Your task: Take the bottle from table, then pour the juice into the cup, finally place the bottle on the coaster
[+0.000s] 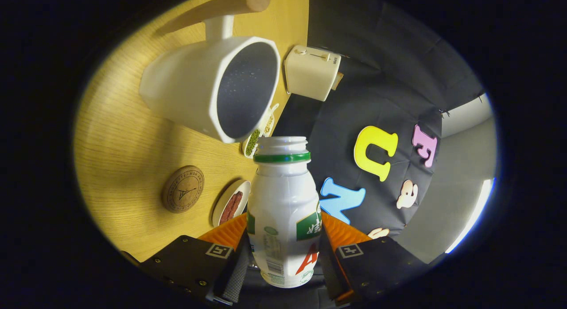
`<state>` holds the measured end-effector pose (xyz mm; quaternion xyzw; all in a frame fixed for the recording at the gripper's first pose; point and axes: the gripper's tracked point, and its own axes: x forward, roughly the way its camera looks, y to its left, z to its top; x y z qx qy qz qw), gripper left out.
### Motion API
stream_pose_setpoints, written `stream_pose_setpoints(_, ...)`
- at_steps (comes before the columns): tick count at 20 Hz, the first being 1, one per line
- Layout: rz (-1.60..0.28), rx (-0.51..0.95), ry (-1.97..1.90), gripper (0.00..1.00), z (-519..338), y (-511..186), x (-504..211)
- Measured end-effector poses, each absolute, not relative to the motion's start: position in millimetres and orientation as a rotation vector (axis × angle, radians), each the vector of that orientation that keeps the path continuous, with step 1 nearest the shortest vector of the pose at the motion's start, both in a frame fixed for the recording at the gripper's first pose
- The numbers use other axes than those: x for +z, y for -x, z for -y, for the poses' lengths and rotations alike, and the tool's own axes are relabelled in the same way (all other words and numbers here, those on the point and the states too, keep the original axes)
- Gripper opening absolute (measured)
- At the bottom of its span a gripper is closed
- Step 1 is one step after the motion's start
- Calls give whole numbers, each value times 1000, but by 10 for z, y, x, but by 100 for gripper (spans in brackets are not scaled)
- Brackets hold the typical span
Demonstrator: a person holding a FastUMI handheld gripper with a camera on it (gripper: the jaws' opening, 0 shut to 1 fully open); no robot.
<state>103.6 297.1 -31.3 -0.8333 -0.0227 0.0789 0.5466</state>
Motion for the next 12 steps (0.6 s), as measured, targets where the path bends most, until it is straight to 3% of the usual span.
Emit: stream_pose_setpoints(12, 43, 189, 1795, 71, -2924, -1054, -299)
